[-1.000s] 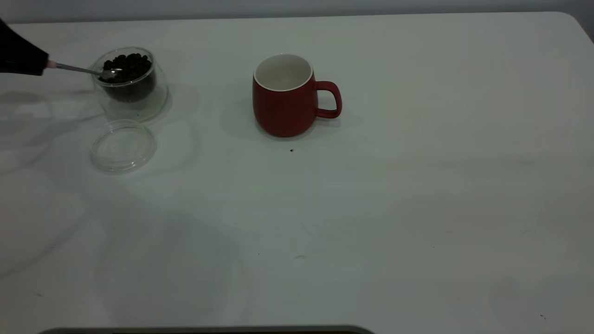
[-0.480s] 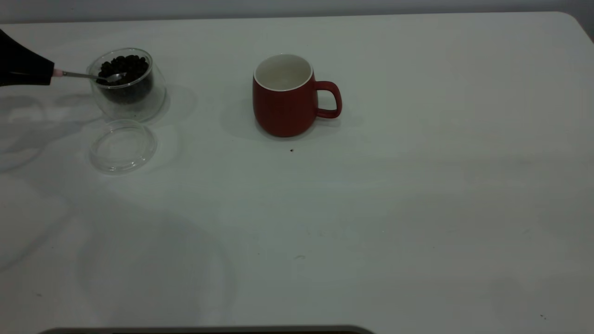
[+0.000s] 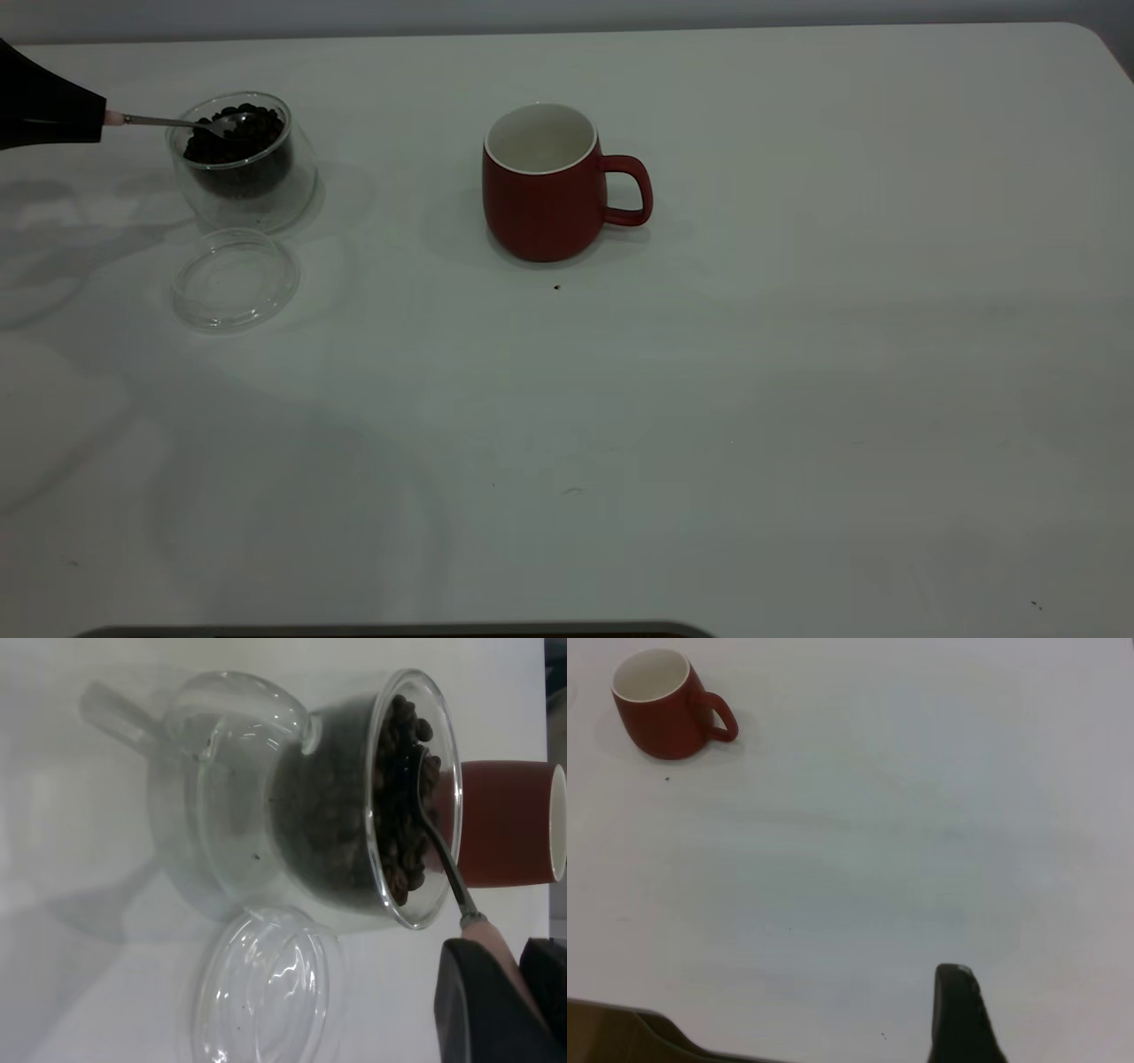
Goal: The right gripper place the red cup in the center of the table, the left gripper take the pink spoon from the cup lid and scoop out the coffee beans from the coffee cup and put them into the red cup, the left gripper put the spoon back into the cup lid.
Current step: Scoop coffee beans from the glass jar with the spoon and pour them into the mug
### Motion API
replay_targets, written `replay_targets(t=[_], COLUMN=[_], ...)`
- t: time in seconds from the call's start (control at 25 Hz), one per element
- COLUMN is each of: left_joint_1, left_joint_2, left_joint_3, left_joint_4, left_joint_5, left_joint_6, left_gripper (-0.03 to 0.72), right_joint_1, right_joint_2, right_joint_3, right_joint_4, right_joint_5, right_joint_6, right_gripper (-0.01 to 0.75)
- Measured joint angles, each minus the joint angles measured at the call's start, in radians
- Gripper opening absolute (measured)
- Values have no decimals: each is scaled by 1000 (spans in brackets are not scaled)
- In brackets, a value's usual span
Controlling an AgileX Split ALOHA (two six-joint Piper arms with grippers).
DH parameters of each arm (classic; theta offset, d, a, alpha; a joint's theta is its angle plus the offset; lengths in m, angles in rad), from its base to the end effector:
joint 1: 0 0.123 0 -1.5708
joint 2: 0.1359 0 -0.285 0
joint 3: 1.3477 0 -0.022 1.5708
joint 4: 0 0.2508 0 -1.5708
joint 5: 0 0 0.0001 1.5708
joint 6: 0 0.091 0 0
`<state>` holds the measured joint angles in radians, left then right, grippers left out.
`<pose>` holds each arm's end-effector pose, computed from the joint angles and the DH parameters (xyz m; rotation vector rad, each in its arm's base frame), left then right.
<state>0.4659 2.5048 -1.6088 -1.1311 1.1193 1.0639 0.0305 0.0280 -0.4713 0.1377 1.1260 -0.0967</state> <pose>0.4275 0.1320 0.0409 -0.1601 2.4908 -1.1689 -0.0014 0.0112 0.2649 -0.1445 2.1555 0.1305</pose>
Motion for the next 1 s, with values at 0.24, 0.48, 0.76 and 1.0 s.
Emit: replay_targets(t=[0.24, 0.48, 0.76, 1.0], left_joint_1=[20, 57, 58, 58], left_joint_2=[0, 0, 0, 0], left_joint_3=[-1, -1, -1, -1], left_joint_4=[0, -1, -2, -4], left_joint_5=[30, 32, 32, 32], left_joint_6=[-3, -18, -19, -64], left_gripper=[111, 111, 111, 111], right_joint_1=[0, 0, 0, 0], right_joint_2=[0, 0, 0, 0], right_joint_3=[0, 0, 0, 0], right_joint_4=[0, 0, 0, 0], right_joint_5=[0, 0, 0, 0], right_joint_6=[0, 0, 0, 0], right_gripper=[481, 468, 467, 466])
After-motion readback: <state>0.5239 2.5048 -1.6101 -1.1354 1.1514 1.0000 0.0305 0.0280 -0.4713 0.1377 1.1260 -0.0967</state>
